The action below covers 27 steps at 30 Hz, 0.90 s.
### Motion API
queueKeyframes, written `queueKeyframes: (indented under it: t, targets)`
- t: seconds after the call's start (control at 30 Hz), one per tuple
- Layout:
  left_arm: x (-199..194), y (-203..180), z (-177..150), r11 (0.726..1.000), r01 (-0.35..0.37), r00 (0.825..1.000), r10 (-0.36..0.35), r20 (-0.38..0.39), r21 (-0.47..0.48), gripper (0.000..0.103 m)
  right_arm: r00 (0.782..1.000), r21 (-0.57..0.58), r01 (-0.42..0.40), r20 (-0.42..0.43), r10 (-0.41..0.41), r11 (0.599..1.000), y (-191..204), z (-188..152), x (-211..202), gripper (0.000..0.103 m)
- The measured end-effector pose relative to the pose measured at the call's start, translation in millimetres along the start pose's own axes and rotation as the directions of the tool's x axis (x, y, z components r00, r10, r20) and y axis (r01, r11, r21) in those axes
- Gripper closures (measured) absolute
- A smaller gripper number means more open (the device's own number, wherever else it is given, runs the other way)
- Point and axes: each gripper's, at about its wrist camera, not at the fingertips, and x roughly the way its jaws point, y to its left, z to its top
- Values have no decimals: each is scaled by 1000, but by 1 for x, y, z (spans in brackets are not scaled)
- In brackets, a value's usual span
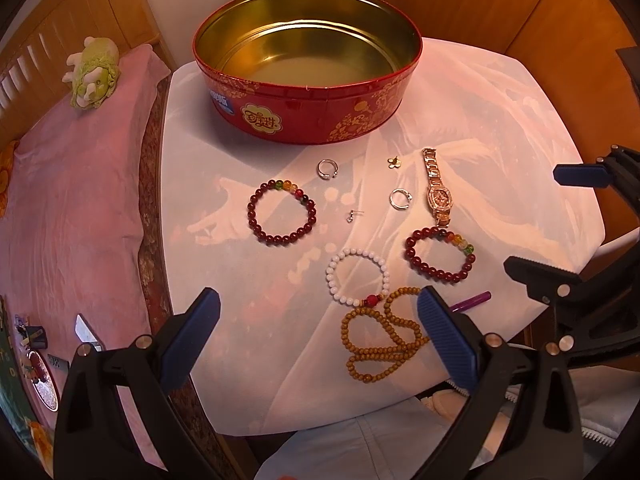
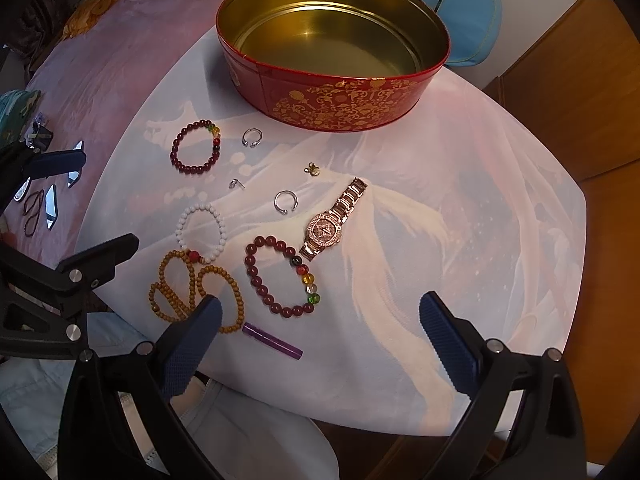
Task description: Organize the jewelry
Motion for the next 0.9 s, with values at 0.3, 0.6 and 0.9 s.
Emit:
queueKeyframes:
  t: [0.3, 0.6, 0.9]
  targets:
    - [1, 1, -2, 1000, 2, 1000, -2, -3, 1, 7, 1000, -5, 13, -6, -13, 1000, 3, 0, 2, 4]
    - [1, 1, -3, 1000, 2, 1000, -2, -4, 1, 7, 1000, -5, 13, -8, -13, 1000, 3, 0, 3, 4]
    - [2, 1, -4, 1000, 0, 1000, 0, -7, 2, 7, 1000, -6, 14, -9, -14, 1000, 1, 0, 2, 4]
